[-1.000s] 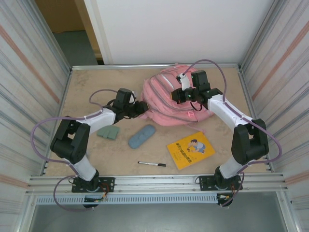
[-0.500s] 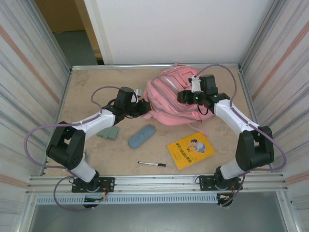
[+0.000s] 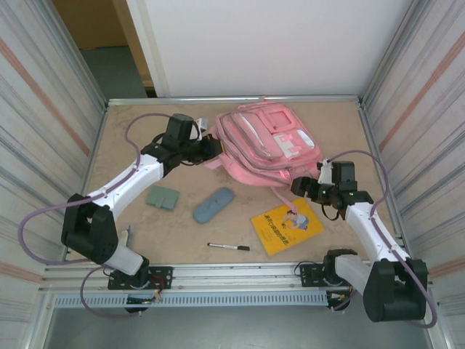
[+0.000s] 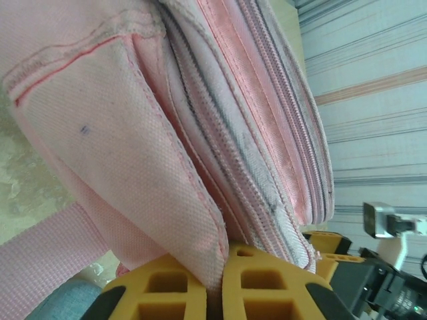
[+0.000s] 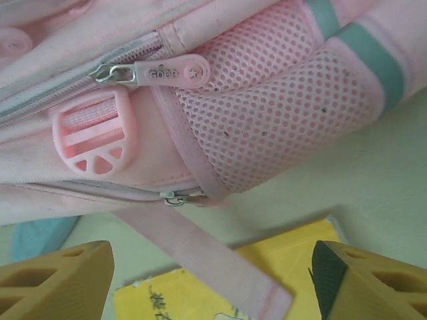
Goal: Pack the student bag
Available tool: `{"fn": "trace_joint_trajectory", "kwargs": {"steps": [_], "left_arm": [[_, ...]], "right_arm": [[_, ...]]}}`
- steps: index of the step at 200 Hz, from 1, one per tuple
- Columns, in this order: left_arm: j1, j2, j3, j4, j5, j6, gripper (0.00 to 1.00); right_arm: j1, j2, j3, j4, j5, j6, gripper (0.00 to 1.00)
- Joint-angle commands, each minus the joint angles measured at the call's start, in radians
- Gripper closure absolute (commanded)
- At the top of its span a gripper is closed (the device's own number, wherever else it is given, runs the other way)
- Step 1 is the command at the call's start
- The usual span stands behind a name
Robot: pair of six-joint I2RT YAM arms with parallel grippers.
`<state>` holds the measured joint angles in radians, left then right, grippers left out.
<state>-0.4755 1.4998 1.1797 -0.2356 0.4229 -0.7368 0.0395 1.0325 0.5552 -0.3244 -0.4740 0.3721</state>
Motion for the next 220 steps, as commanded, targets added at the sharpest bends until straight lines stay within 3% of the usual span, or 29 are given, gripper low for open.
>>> {"fn": "trace_joint_trajectory", "kwargs": {"steps": [1,28,59,90,157,193,220], "left_arm": [[0.001,-0.075,0.054,0.023,0.05,0.008,1.0],[0.001,-0.095,0.067,0.002,0.043,0.016,1.0],[0.0,-0.113,0.062,0.007,0.052,0.016,1.0],[0.006,-0.112,0.058,0.01,0.074,0.009,1.0],[0.018,-0.116,0.074,0.01,0.084,0.002,1.0],[0.021,-0.123,0.087,0.004,0.093,-0.012,1.0],[0.025,-0.128,0.103,-0.031,0.077,-0.024,1.0]], "right_arm": [[0.011,0.07,-0.023,0.174,-0.19,0.035,0.25],[0.064,0.124,-0.043,0.28,-0.217,0.037,0.31],[0.138,0.175,-0.026,0.286,-0.092,0.002,0.29],[0.155,0.19,-0.058,0.35,-0.094,0.021,0.29],[0.259,0.175,-0.093,0.363,0.033,0.011,0.42],[0.287,0.173,-0.104,0.415,0.091,0.016,0.38],[0.286,0.173,-0.122,0.458,0.126,0.035,0.41]]}}
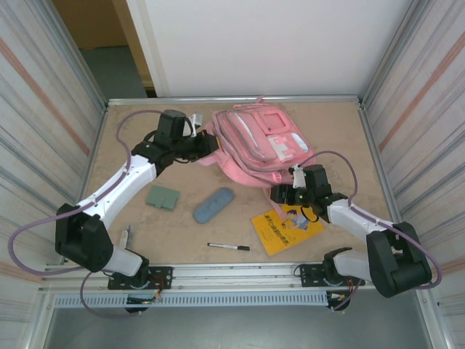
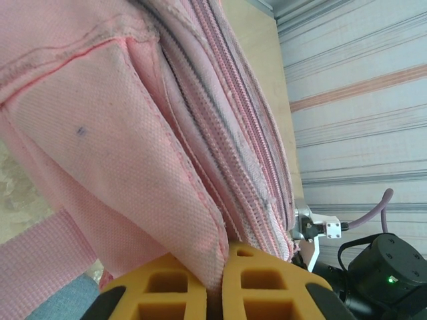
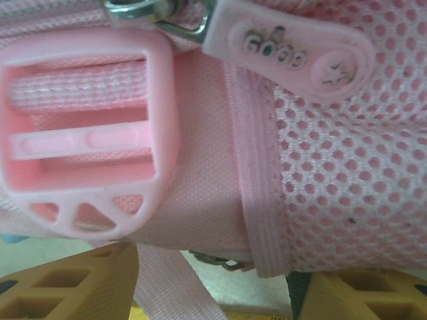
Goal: Pack the student bag
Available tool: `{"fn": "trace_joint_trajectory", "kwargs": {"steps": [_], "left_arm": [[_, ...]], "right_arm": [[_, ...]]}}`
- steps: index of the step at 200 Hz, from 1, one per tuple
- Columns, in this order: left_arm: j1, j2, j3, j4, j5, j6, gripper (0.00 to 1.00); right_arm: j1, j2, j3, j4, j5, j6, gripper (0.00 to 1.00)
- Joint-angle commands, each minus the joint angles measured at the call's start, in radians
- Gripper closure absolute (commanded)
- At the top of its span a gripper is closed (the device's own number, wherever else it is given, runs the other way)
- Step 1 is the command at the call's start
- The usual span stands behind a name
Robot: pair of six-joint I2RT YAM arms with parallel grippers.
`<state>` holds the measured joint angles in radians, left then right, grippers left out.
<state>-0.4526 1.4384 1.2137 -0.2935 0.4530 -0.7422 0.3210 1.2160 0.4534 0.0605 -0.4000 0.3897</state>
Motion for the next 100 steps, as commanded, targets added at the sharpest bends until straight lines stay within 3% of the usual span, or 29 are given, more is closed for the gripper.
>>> {"fn": "trace_joint_trajectory", "kwargs": {"steps": [1,37,71,100], "left_arm": [[0.004,-0.067,0.069,0.027,0.048,-0.019,1.0],[0.002,-0.076,0.037,0.044,0.07,-0.048,1.0],[0.003,-0.088,-0.008,0.074,0.061,-0.056,1.0],[-0.007,-0.075,-0.022,0.095,0.071,-0.06,1.0]], "right_arm": [[0.003,-0.01,-0.021,0.074,0.053,0.019,0.41],[0.01,-0.016,-0.034,0.117,0.05,0.019,0.48],[0.011,-0.031,-0.009,0.089,0.002,-0.011,0.73],[0.018,-0.063,0.005,0.049,-0.018,-0.021,0.87]]}}
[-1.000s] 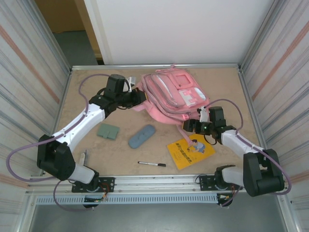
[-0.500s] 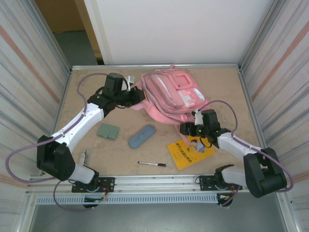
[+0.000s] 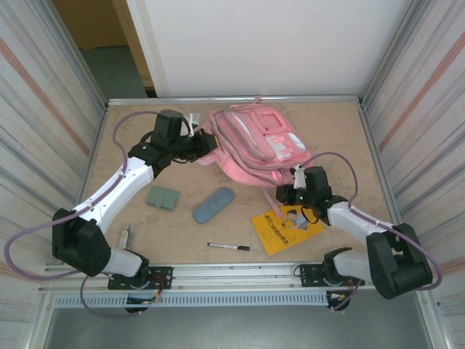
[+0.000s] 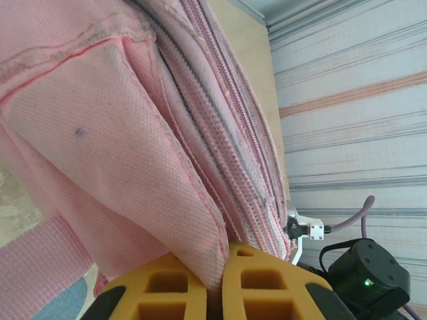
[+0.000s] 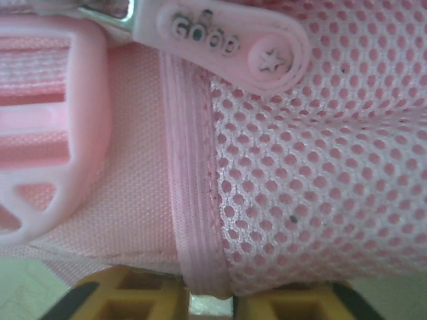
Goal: Pack the student bag
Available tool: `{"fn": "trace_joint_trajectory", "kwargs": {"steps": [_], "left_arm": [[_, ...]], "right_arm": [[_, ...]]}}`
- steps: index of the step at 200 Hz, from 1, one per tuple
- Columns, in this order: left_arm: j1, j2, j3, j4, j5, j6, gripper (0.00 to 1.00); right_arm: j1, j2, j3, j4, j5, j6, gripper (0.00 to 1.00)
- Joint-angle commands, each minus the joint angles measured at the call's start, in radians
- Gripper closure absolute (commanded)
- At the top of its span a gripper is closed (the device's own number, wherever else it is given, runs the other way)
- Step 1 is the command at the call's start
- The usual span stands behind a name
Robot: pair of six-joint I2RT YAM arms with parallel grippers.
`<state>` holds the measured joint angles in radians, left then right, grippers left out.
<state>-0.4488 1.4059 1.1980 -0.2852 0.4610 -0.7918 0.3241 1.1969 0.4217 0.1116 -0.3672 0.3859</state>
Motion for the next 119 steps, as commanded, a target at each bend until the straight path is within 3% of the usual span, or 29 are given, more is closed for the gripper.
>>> {"fn": "trace_joint_trajectory", "kwargs": {"steps": [1,52,81,119], "left_arm": [[-0.011,-0.043,-0.006,0.087,0.063,-0.01,1.0],[-0.04,0.016,-0.049,0.186,0.001,-0.037,1.0],[-0.097,0.068,-0.067,0.251,-0.119,-0.057,1.0],[-0.168,0.202,-0.029,0.322,-0.151,-0.082,1.0]], "right_arm": [[0.016,-0.044,0.039,-0.005,-0.054,-0.018,0.88],[0.036,0.032,0.226,-0.242,-0.257,-0.057,0.98],[0.056,0.071,0.325,-0.342,-0.33,-0.06,0.97],[0.078,0.178,0.465,-0.431,-0.398,-0.057,0.92]]}}
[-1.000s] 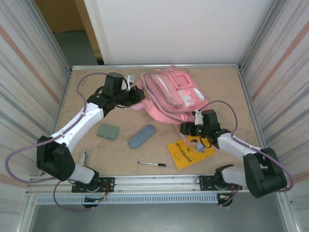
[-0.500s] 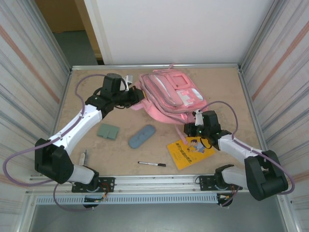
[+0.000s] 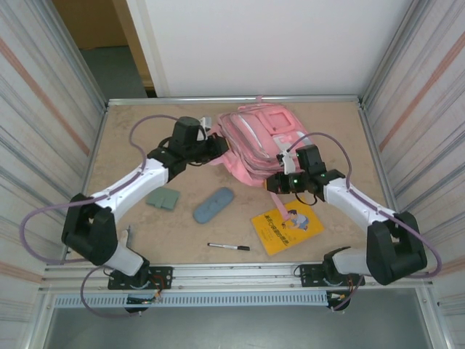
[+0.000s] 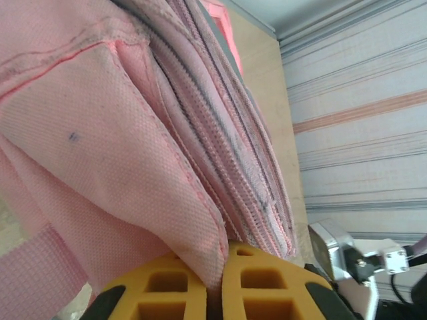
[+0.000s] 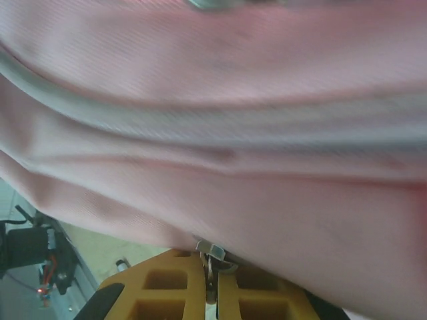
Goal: Pack the student bag
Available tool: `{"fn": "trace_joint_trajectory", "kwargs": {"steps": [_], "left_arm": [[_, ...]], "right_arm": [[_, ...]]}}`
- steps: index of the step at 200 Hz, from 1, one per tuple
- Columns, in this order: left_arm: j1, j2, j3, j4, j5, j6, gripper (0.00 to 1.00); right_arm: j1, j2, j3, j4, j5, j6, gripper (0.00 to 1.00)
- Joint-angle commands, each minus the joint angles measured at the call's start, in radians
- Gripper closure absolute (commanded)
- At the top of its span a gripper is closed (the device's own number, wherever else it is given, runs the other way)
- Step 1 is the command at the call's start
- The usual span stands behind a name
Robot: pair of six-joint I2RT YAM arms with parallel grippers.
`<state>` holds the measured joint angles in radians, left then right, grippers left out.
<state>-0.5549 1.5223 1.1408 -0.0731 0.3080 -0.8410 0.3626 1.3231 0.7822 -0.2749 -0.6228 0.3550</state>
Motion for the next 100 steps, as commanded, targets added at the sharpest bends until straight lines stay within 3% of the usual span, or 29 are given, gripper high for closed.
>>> {"fn": "trace_joint_trajectory", "kwargs": {"steps": [1,29,78,100], "left_arm": [[-0.065,0.089,0.029,0.115,0.002,-0.035,1.0],[-0.118,0.204,0.066,0.175,0.023,-0.041,1.0],[-0.132,0.342,0.036,0.254,0.031,-0.064,1.0],[-0.105,0.326,-0.013,0.221,0.007,-0.043,0.91]], "right_arm": [[0.04,0.055,0.107,-0.045,-0.143,-0.025,0.92],[0.065,0.123,0.199,-0.095,-0.166,-0.031,0.92],[0.068,0.194,0.228,-0.143,-0.119,-0.032,0.91],[0.069,0.207,0.199,-0.139,-0.063,-0.042,0.9]]}}
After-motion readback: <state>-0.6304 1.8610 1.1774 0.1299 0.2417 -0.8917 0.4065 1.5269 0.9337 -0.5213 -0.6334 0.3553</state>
